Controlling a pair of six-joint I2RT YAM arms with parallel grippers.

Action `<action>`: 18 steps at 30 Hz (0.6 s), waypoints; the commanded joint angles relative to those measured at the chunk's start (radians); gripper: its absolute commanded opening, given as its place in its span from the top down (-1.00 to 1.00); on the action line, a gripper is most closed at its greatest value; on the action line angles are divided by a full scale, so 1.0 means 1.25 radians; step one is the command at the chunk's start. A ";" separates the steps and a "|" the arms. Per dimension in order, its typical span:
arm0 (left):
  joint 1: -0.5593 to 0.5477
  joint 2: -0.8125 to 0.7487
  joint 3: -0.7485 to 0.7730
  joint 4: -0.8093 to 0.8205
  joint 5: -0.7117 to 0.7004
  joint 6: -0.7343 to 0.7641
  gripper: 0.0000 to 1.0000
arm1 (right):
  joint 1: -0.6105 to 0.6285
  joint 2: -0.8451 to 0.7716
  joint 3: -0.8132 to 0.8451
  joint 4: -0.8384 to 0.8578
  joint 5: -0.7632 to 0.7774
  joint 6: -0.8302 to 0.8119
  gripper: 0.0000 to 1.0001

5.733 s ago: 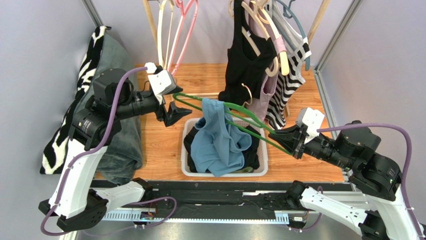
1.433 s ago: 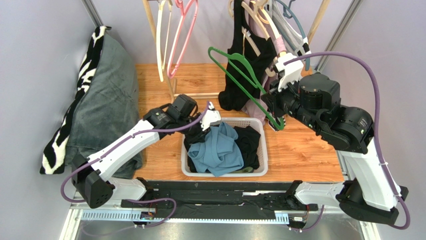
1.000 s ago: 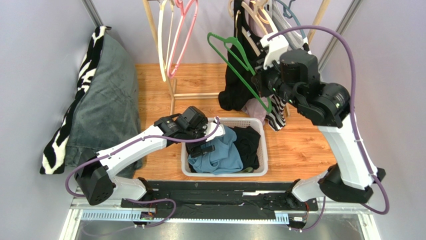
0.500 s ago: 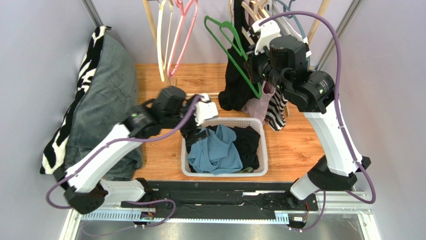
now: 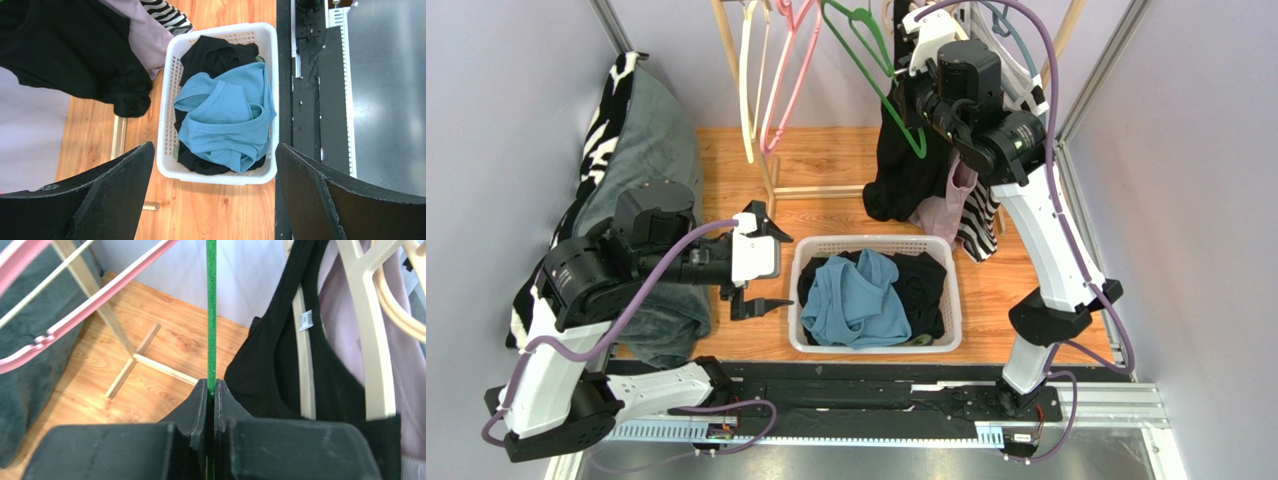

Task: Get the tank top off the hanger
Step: Place the hanger at the clothesline.

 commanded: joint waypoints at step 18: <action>0.021 -0.006 -0.025 -0.034 0.038 0.045 -0.98 | -0.061 0.116 0.094 0.165 -0.120 -0.060 1.00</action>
